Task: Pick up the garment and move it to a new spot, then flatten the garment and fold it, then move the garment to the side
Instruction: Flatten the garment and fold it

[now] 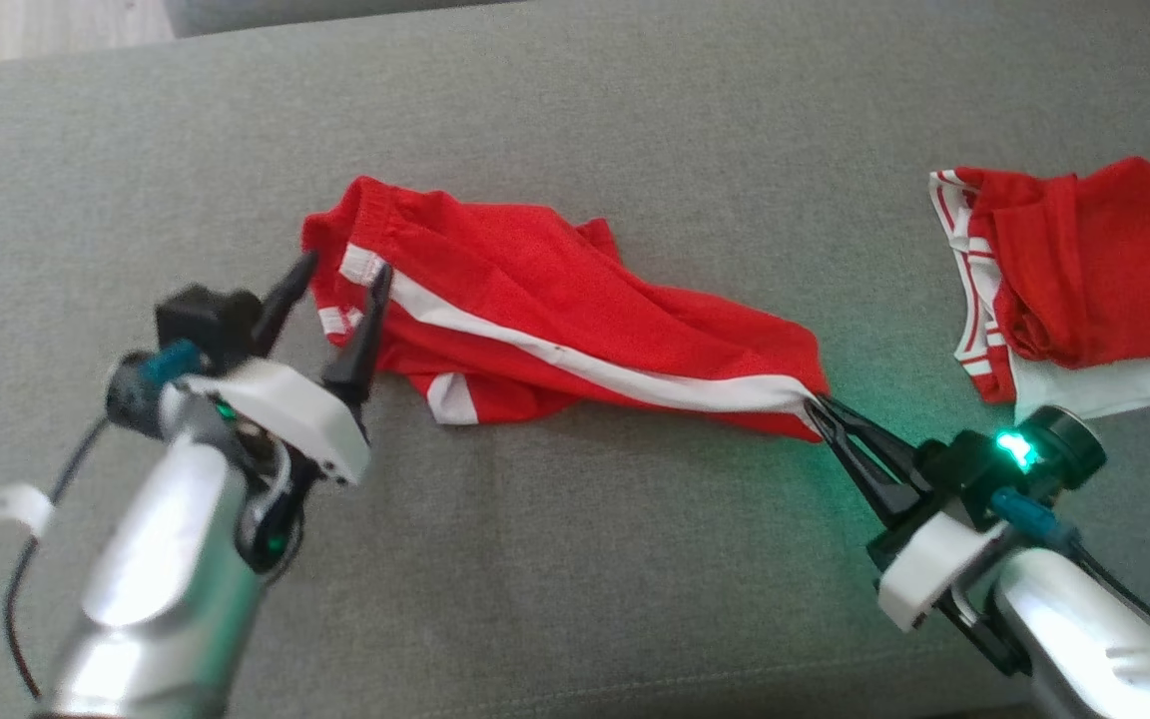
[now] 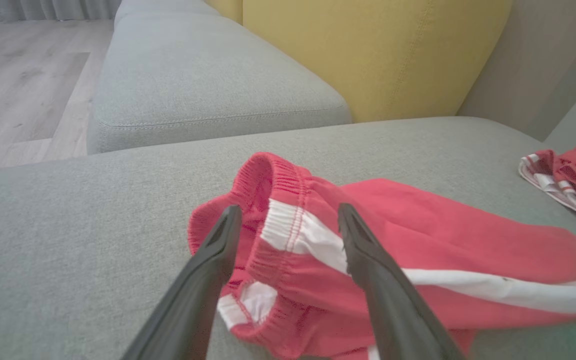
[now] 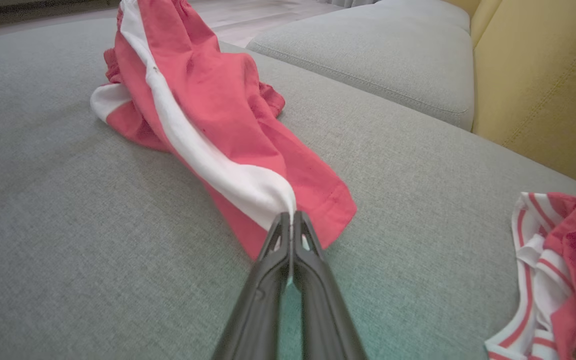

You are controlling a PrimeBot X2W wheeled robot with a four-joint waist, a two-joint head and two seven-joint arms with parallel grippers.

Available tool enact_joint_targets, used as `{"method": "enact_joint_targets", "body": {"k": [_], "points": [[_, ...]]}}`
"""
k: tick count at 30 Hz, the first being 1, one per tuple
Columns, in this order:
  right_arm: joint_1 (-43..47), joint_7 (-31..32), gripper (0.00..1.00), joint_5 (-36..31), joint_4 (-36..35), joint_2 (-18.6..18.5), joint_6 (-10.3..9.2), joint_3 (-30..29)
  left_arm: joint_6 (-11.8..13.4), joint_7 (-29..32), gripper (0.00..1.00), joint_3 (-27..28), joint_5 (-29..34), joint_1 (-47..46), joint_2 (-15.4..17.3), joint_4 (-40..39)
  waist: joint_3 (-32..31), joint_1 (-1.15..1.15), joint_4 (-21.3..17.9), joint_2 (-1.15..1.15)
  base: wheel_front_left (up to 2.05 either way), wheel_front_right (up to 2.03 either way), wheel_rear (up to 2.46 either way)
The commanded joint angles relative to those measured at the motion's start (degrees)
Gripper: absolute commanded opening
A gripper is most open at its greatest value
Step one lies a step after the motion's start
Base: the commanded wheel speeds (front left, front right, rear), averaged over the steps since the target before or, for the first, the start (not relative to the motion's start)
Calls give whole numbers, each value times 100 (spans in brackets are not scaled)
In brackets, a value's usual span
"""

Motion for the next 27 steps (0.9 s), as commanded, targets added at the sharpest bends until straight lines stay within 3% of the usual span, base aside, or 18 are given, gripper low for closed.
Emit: {"method": "enact_joint_targets", "body": {"k": [1,12,25,26,27], "points": [[-125,-76,0,26,-83,16,11,-1,-32,44,100,57,-178,-388,298,-82,58,0,-60,0,0,0,0],[-291,-195,0,-2,115,180,11,26,-33,408,100,-921,-979,-994,942,306,183,0,-204,0,0,0,0],[-359,-274,0,11,306,226,11,12,-34,238,100,-1369,-1414,-1266,1103,529,165,0,-179,0,0,0,0],[-365,-277,0,11,316,228,11,12,-34,239,93,-1399,-1466,-1275,1103,537,166,0,-176,0,0,0,0],[-373,-279,0,9,324,231,11,13,-34,232,78,-1428,-1504,-1289,1109,543,168,0,-173,0,0,0,0]]}}
